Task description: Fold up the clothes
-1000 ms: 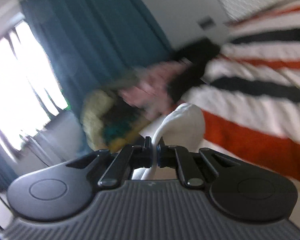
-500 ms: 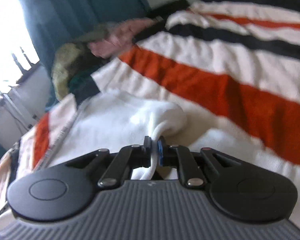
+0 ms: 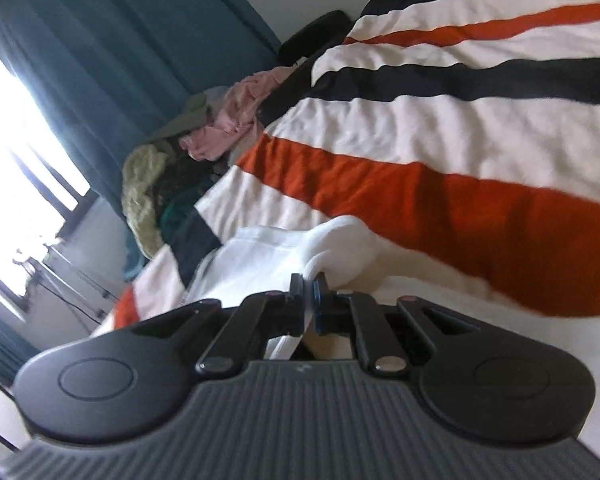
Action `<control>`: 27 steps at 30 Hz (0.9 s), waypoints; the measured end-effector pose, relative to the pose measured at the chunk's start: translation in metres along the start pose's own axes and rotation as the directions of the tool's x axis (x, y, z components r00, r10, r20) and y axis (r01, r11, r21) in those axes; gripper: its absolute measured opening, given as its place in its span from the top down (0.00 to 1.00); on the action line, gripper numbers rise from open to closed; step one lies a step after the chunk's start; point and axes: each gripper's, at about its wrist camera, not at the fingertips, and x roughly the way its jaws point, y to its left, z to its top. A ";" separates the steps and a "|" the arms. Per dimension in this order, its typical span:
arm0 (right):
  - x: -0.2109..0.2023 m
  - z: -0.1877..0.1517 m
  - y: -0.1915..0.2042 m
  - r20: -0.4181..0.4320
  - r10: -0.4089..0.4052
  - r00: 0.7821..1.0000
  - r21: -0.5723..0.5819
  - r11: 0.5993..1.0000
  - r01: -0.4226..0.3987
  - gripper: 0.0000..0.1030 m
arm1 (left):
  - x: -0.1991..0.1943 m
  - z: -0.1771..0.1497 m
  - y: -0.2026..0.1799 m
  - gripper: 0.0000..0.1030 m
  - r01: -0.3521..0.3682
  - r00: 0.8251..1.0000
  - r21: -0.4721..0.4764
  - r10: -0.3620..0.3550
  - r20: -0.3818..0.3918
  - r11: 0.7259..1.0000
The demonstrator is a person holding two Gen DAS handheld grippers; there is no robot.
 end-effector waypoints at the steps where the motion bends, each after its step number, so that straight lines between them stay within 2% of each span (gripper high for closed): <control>1: 0.002 -0.003 -0.003 -0.011 -0.016 1.000 -0.006 1.000 0.016 0.93 | -0.001 0.001 0.000 0.06 0.003 1.000 -0.001 -0.003 -0.003 1.000; 3: 0.006 -0.008 -0.006 -0.037 -0.049 0.998 -0.031 0.998 0.048 0.93 | -0.004 0.001 0.000 0.06 0.012 1.000 -0.001 -0.012 -0.002 1.000; 6: 0.004 -0.014 0.005 -0.051 -0.076 0.996 -0.138 0.988 0.068 0.92 | -0.014 0.003 0.000 0.06 0.019 1.000 0.004 -0.019 0.012 1.000; 9: -0.011 -0.016 0.025 -0.045 -0.067 0.997 -0.254 0.966 0.053 0.90 | -0.026 0.004 -0.001 0.06 0.039 0.999 0.004 -0.039 0.018 0.999; 12: -0.036 -0.018 0.041 -0.030 -0.051 0.998 -0.304 0.952 0.040 0.88 | -0.037 0.005 -0.007 0.06 0.054 0.998 0.030 -0.055 0.016 0.998; 14: -0.058 -0.019 0.049 -0.027 -0.010 1.000 -0.308 0.951 0.002 0.76 | -0.045 0.004 -0.012 0.06 0.064 0.998 0.055 -0.065 0.021 0.996; 16: -0.085 -0.022 0.060 -0.003 0.041 0.999 -0.334 0.942 -0.039 0.35 | -0.053 0.003 -0.017 0.06 0.065 0.997 0.083 -0.067 0.024 0.994; 18: -0.116 -0.027 0.071 0.031 0.105 0.994 -0.384 0.919 -0.085 0.25 | -0.064 0.003 -0.018 0.06 0.076 0.996 0.100 -0.080 0.036 0.992; 19: -0.128 -0.030 0.075 0.027 0.139 0.990 -0.404 0.907 -0.117 0.25 | -0.070 0.003 -0.019 0.06 0.083 0.995 0.107 -0.088 0.042 0.991; 22: -0.158 -0.044 0.085 -0.062 0.210 0.976 -0.466 0.859 -0.214 0.27 | -0.091 0.003 -0.017 0.06 0.102 0.992 0.119 -0.110 0.059 0.988; 25: -0.181 -0.057 0.088 -0.082 0.206 0.975 -0.531 0.819 -0.218 0.27 | -0.114 0.002 -0.016 0.04 0.117 0.987 0.132 -0.129 0.091 0.984; 27: -0.183 -0.052 0.079 -0.066 0.161 0.985 -0.485 0.858 -0.172 0.27 | -0.129 0.001 -0.014 0.03 0.119 0.984 0.140 -0.136 0.114 0.983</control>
